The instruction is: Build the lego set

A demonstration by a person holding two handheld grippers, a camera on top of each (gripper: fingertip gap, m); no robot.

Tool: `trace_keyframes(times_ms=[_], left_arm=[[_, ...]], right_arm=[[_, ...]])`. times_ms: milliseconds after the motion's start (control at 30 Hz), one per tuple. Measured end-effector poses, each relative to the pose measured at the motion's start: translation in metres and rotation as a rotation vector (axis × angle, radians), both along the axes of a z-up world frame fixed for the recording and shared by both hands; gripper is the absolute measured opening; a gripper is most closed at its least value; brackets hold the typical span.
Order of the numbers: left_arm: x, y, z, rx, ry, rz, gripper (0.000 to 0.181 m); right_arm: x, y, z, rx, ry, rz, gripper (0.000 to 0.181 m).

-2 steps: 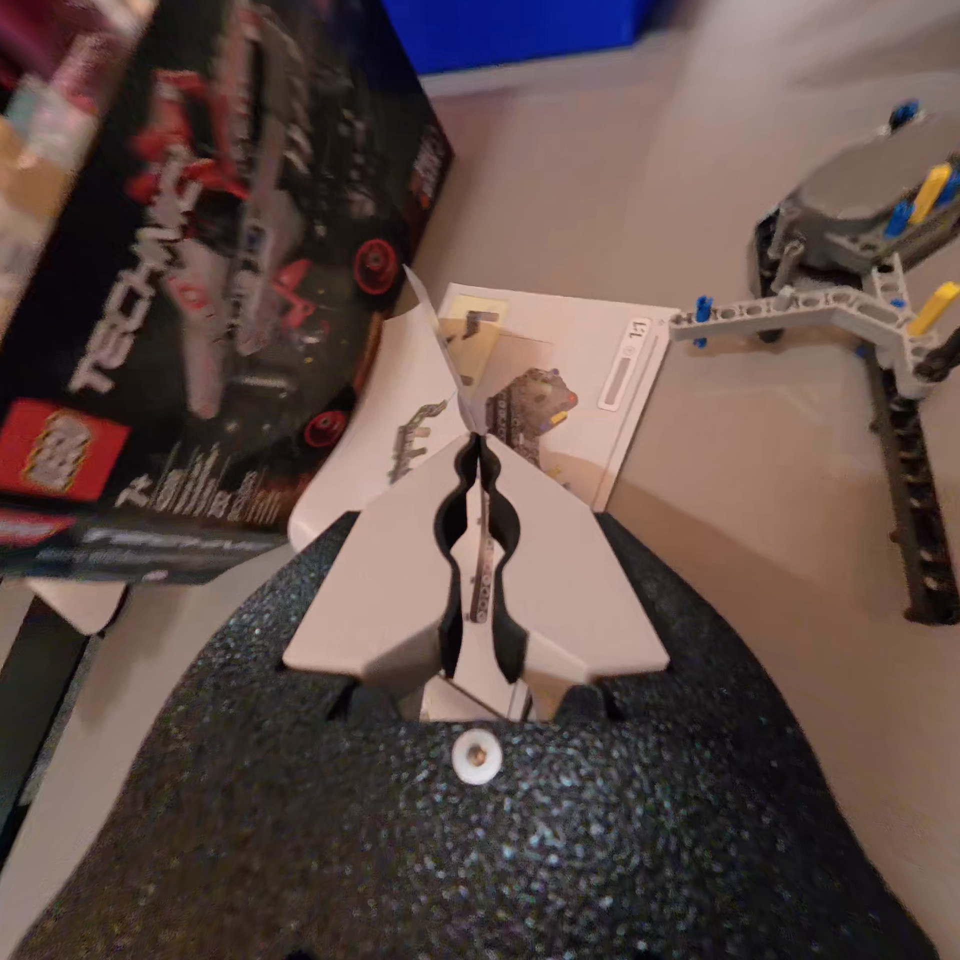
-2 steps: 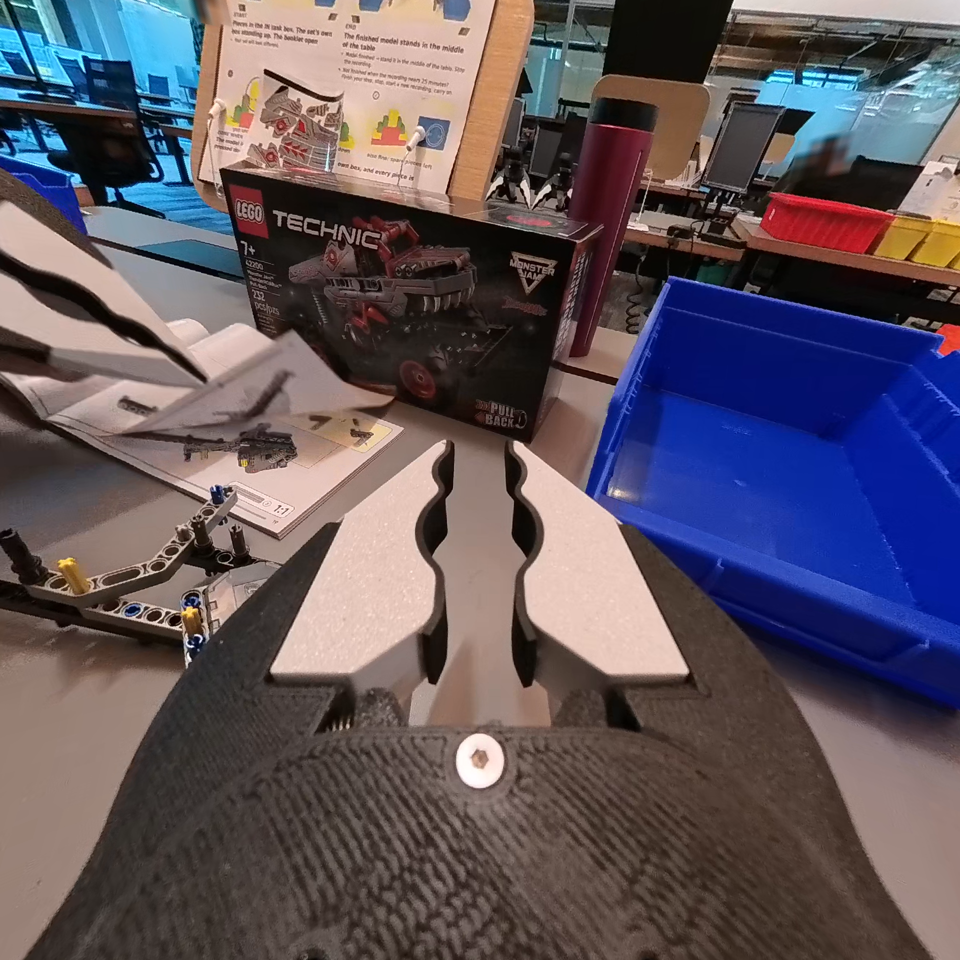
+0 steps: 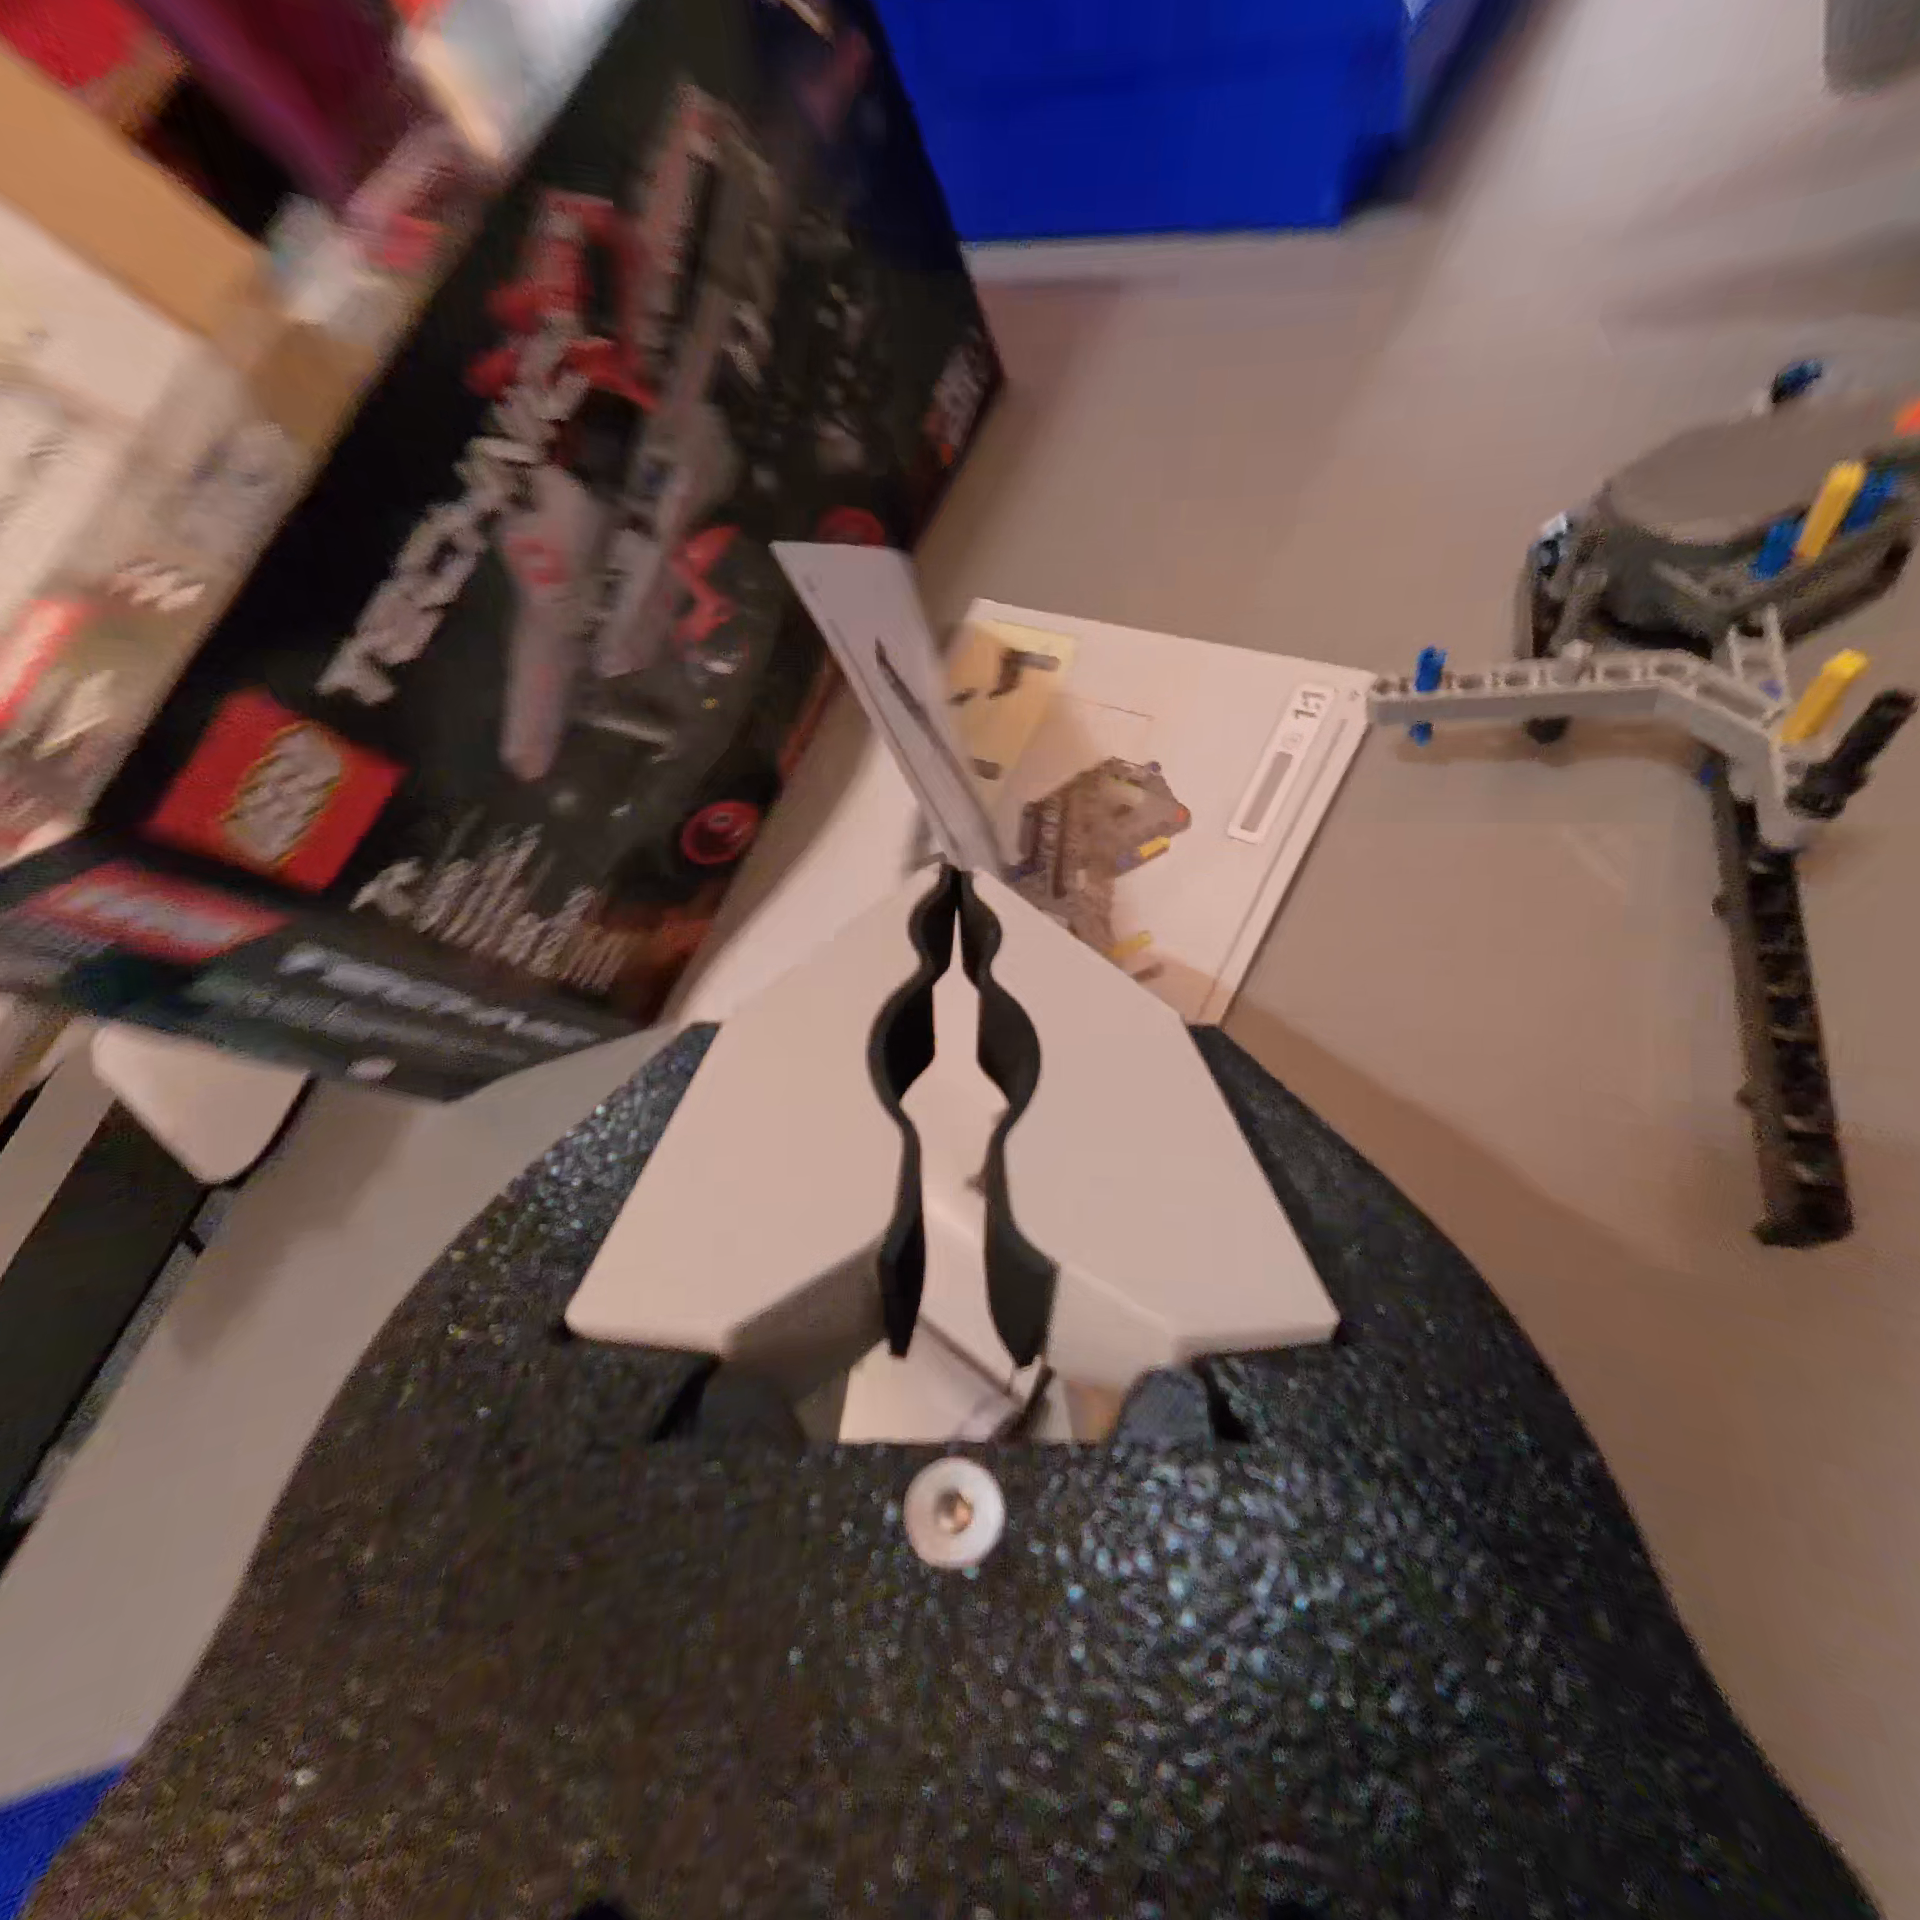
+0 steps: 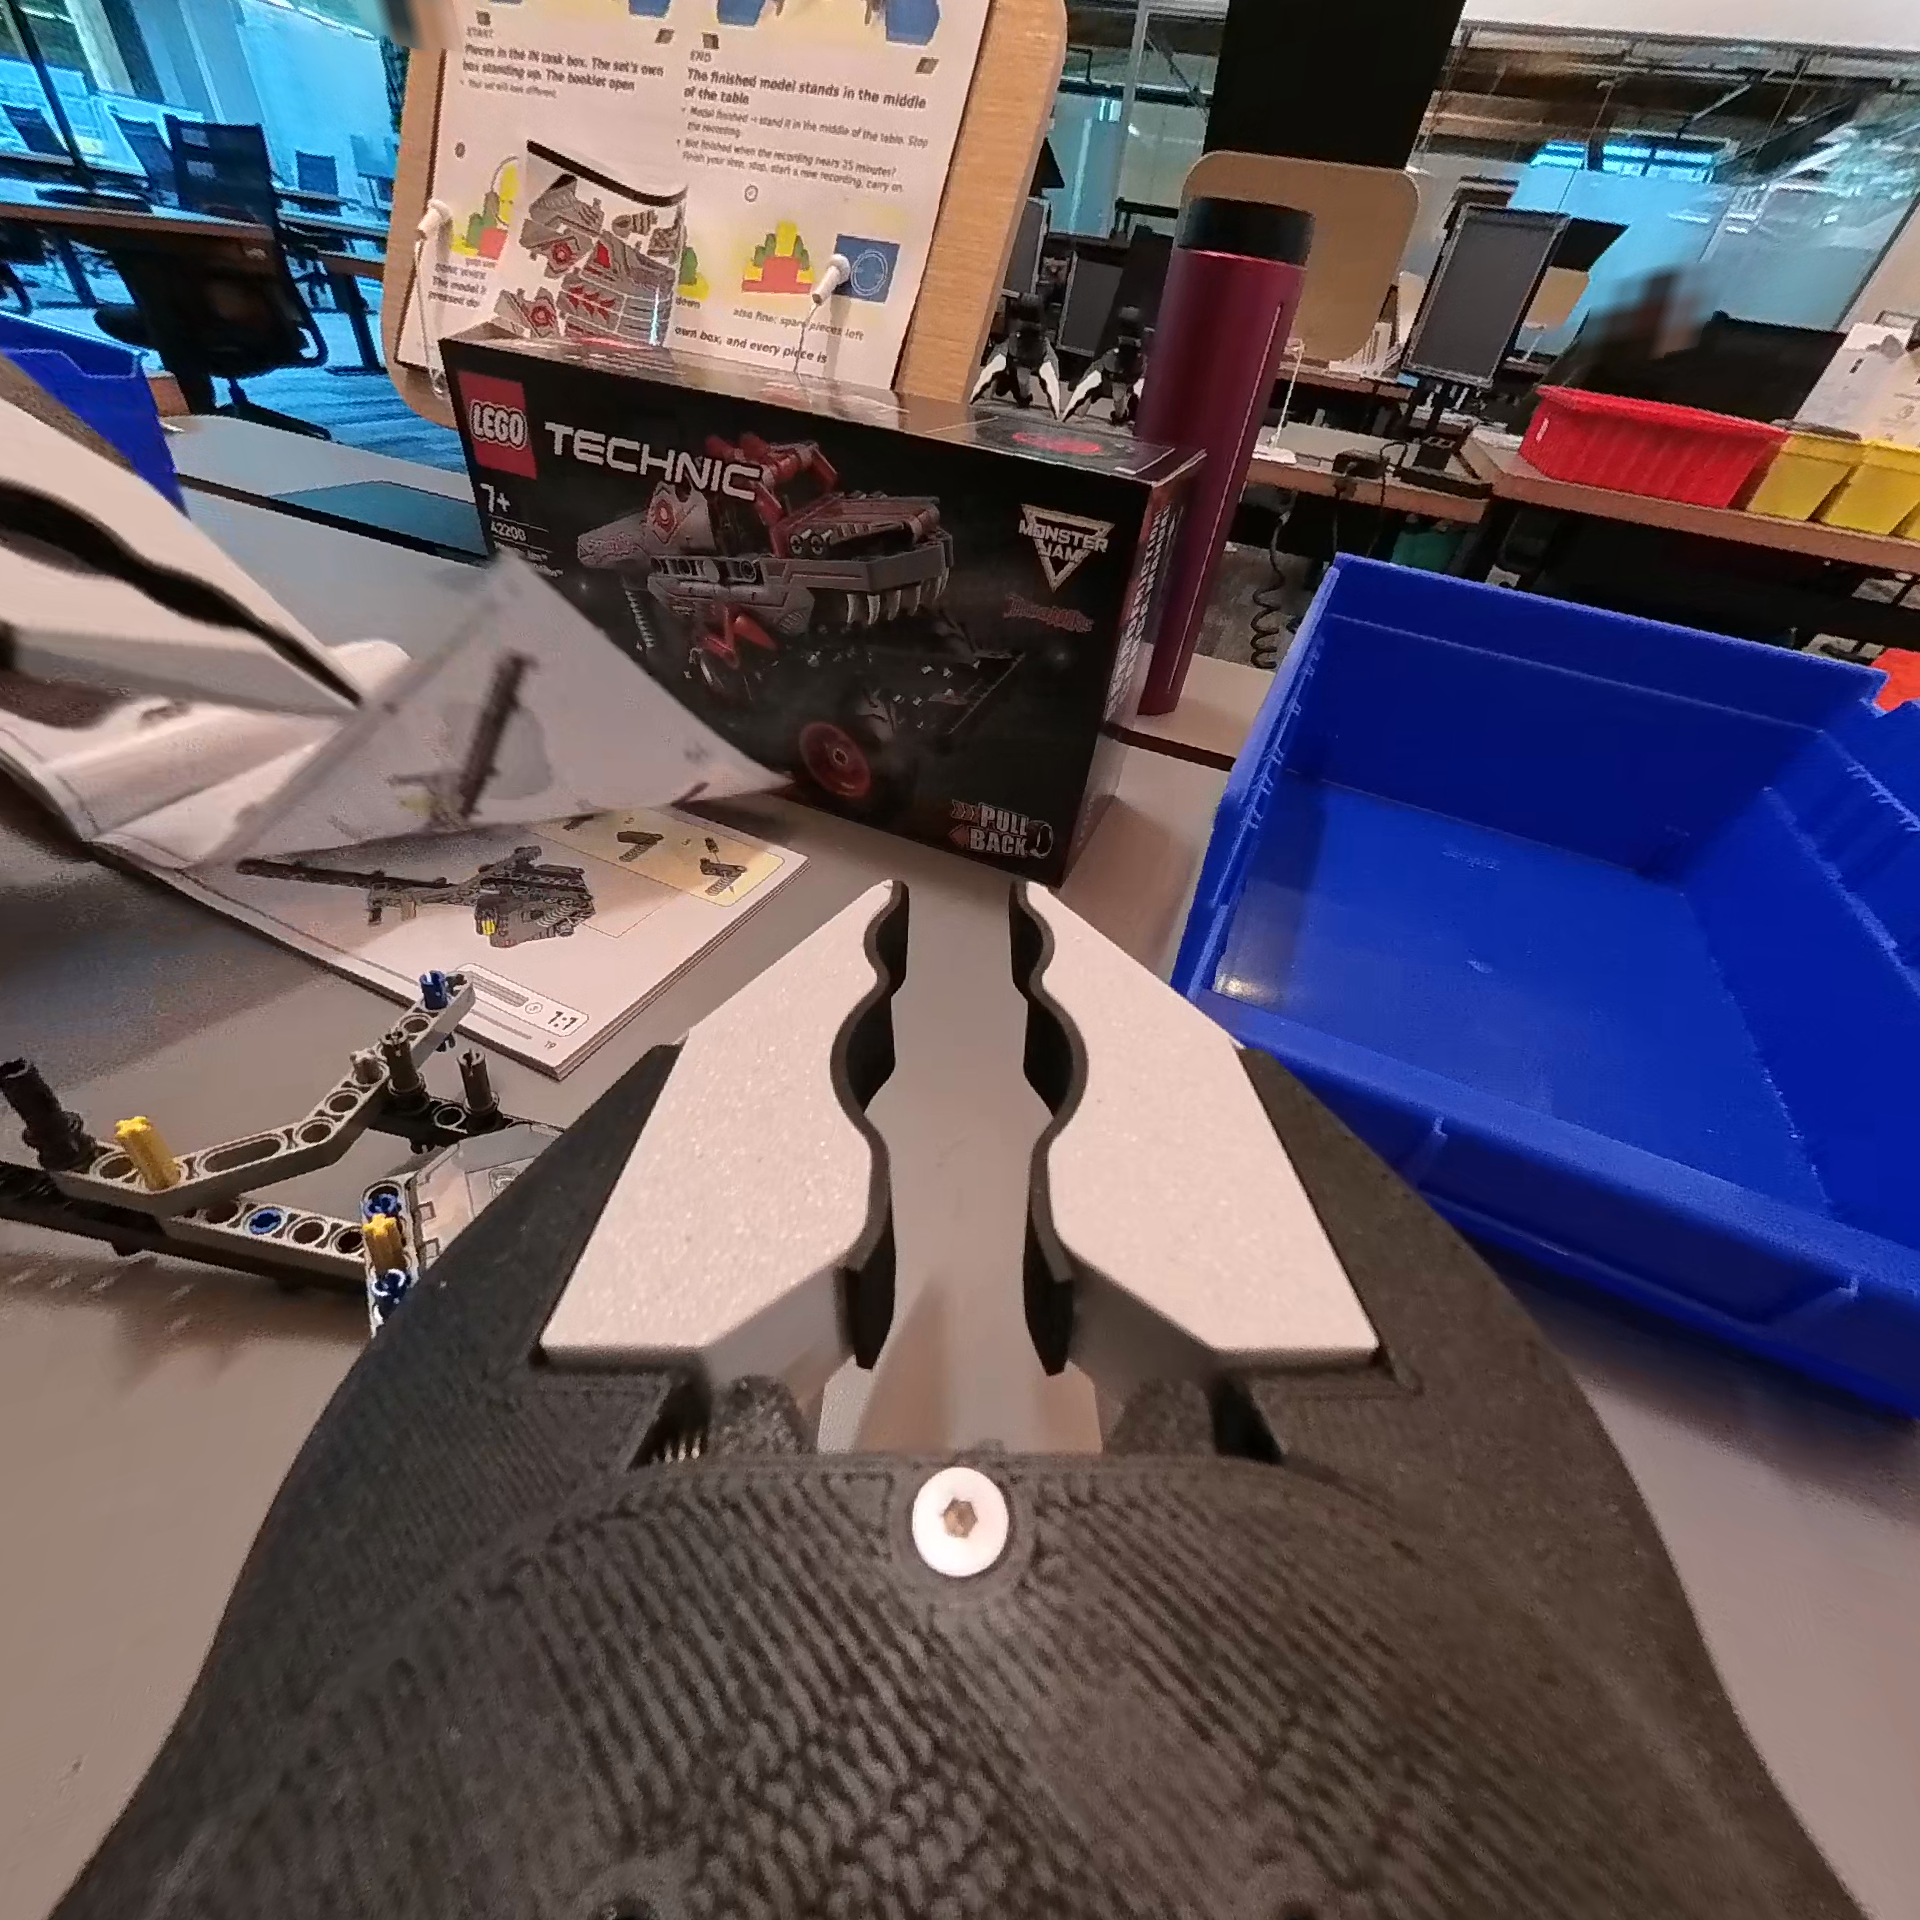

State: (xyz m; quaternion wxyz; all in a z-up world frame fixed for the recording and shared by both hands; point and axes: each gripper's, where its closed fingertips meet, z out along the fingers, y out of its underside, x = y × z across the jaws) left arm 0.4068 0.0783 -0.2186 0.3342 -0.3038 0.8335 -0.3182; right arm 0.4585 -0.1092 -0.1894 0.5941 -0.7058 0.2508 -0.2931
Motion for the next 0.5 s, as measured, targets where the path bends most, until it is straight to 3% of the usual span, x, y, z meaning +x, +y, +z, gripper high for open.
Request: trace_keyframes(times_ms=[167, 267, 367, 500], left_arm=[[-0.032, 0.052, 0.051, -0.336, -0.167, 0.235, 0.0], [-0.053, 0.083, 0.05, -0.477, -0.17, 0.342, 0.0], [-0.059, 0.06, 0.027, -0.424, -0.096, 0.241, 0.0], [-0.051, 0.0, -0.002, -0.206, 0.043, -0.005, 0.022]], right_arm=[[0.0, 0.001, 0.0, -0.004, 0.0, 0.001, 0.017], [-0.001, 0.002, -0.002, -0.019, 0.0, 0.006, 0.017], [-0.001, 0.004, -0.004, -0.035, 0.0, 0.011, 0.017], [-0.001, 0.003, -0.003, -0.033, -0.001, 0.005, 0.017]])
